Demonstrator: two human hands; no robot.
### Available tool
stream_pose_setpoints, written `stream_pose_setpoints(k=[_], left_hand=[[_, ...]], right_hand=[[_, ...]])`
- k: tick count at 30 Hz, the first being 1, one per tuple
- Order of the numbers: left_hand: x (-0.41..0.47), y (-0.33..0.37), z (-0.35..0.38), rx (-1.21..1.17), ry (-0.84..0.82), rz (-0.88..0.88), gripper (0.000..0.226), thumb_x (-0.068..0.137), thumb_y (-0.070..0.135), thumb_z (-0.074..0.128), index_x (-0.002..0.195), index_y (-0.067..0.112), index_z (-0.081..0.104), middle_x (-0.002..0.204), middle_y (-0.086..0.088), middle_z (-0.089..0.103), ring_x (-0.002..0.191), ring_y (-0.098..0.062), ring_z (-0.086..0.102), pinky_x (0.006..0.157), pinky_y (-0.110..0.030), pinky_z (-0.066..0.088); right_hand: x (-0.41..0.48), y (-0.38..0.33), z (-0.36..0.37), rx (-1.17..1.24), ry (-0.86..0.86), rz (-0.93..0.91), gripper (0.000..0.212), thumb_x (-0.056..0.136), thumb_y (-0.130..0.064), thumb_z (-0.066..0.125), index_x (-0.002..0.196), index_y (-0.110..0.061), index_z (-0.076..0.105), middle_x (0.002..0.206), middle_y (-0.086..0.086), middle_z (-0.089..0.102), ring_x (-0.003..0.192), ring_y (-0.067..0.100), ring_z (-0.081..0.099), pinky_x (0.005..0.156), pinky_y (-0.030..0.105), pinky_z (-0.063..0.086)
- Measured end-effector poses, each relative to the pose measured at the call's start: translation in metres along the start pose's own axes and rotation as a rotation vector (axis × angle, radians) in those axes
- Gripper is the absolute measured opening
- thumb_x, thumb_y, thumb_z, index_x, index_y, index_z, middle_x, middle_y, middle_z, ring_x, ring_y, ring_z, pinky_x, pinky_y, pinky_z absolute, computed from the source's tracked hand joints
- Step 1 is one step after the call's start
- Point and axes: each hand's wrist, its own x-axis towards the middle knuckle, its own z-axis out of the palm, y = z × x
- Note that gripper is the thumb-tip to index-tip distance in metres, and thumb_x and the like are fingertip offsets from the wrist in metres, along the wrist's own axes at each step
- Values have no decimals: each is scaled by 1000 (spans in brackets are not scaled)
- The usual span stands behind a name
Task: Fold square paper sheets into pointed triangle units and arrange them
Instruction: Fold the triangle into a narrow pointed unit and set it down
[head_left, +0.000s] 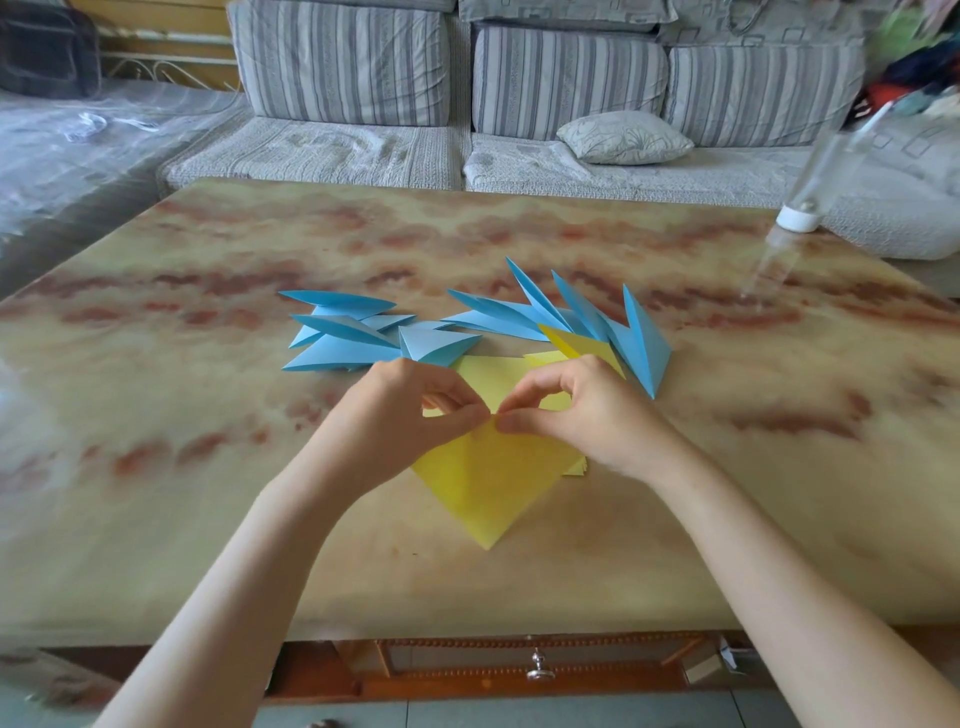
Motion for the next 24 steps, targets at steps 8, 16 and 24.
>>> stream_pose_setpoints(k=[8,16,24], left_hand=[[-2,-5,-9,82,-43,-62,11,77,37,74,69,42,69,74,19,70,74,1,64,69,-20,50],[-5,-15,-27,17,-60,-121,2,79,31,75,76,31,75,75,24,70,74,9,63,66,-3,43],[-5,-19,-34,-3,-65,-133,2,79,29,74,78,29,75,71,23,70,69,10,64,64,-2,43]], right_hand=[[1,6,-5,-92,-45,58,17,76,-29,79,67,-38,68,66,-25,66,69,-8,56,67,13,40],[-1,12,-15,-2,-93,70,13,76,-24,79,69,-30,70,66,-19,68,69,-7,58,72,10,42],[-1,15,-17,11,-88,92,9,75,-25,80,71,-26,72,69,-16,70,72,-3,59,82,23,47]])
